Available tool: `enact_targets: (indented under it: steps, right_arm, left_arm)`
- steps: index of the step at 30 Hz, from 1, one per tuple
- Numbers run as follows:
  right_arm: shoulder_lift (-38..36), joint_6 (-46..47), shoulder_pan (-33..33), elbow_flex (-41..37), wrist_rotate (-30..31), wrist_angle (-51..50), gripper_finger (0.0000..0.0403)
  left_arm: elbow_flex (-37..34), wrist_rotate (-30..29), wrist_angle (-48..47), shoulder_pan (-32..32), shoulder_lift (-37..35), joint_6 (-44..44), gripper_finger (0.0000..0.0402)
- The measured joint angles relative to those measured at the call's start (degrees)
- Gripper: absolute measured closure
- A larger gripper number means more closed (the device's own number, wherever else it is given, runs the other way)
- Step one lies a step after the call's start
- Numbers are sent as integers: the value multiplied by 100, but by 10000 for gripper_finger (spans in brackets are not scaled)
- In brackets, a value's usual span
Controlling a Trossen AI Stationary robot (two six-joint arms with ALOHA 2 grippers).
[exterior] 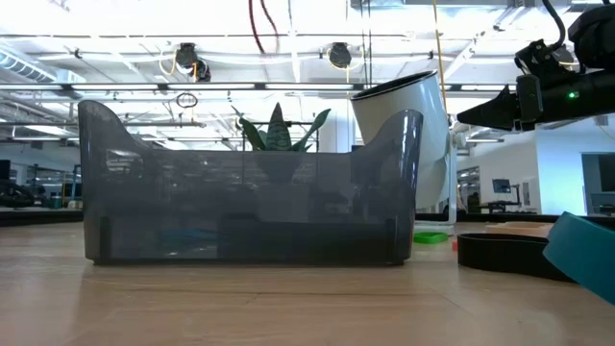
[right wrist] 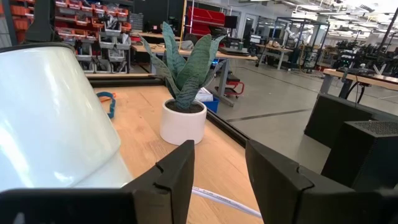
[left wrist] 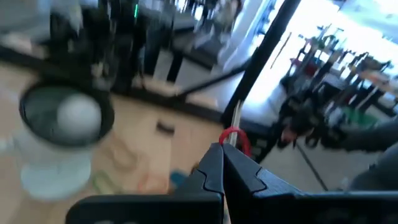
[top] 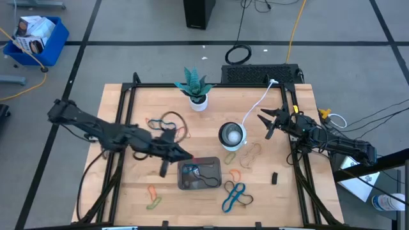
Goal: Pick and place rubber bands into bin
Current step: Put the bottom red rubber band into the gray bin
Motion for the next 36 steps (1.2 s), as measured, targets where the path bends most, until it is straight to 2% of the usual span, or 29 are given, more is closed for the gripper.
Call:
enact_targets:
  steps: [9, 21, 29, 36]
  right_arm:
    - [0, 5, 1, 4, 0, 0, 261]
    - [0, 22, 1, 4, -2, 0, 261]
    - [0, 24, -1, 4, -2, -2, 261]
    - [0, 25, -1, 2, -3, -4, 261]
  left_arm:
    - [0, 532, -615, 207, 997, -531, 401]
    - [0, 1273, -693, 236, 2370, -1198, 401]
    - [0, 1397, -964, 236, 2866, -1559, 401]
    - [0, 1421, -1068, 240, 2957, -1713, 388]
